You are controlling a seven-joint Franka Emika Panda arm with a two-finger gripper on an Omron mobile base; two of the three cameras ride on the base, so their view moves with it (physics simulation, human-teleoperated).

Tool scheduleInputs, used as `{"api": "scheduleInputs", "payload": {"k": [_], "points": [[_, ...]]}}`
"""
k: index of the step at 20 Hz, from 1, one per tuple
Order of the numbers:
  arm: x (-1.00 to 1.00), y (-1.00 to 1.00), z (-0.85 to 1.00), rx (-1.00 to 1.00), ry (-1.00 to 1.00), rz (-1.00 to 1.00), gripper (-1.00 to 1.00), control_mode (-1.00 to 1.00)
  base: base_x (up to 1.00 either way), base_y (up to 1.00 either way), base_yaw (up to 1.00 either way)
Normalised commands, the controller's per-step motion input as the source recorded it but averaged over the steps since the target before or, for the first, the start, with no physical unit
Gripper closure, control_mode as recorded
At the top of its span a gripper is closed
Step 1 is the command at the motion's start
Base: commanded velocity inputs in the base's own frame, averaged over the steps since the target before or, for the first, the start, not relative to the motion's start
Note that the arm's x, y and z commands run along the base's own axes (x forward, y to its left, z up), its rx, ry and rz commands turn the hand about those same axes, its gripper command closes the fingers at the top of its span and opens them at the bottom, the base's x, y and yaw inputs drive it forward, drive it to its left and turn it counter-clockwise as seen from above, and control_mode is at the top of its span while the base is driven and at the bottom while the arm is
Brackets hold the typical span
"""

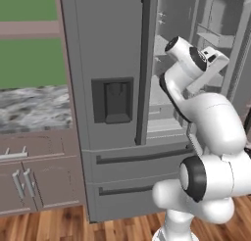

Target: Open the fridge, grab two sodas, and place both sodas inside the bowl with ice on the dining counter.

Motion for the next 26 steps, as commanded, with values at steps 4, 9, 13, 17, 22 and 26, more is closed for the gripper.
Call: {"api": "scheduleInputs", "payload": {"k": [4, 9, 13, 17, 22, 26], "points": [[0.20, -1.00, -0.03, 0.02, 0.00, -0.01, -1.00, -1.00, 0.00, 0.00, 0.00], [0.27, -1.00, -0.02, 0.02, 0.00, 0.00, -1.00, -1.00, 0.00, 0.00, 0.00], [0.40, -1.00, 0.00, 0.06, -0.01, 0.00, -1.00, -1.00, 0.00, 0.00, 0.00], [-0.44, -0.22, 0.00, 0.15, -0.25, 0.08, -1.00, -1.00, 0.00, 0.00, 0.00], [-0.97, 0.31, 0.00, 0.11, -0.32, 0.10, -1.00, -1.00, 0.00, 0.00, 0.00], [-0.67, 0.72, -0.04, 0.09, -0.16, 0.14, -1.00, -1.00, 0.00, 0.00, 0.00]]}}
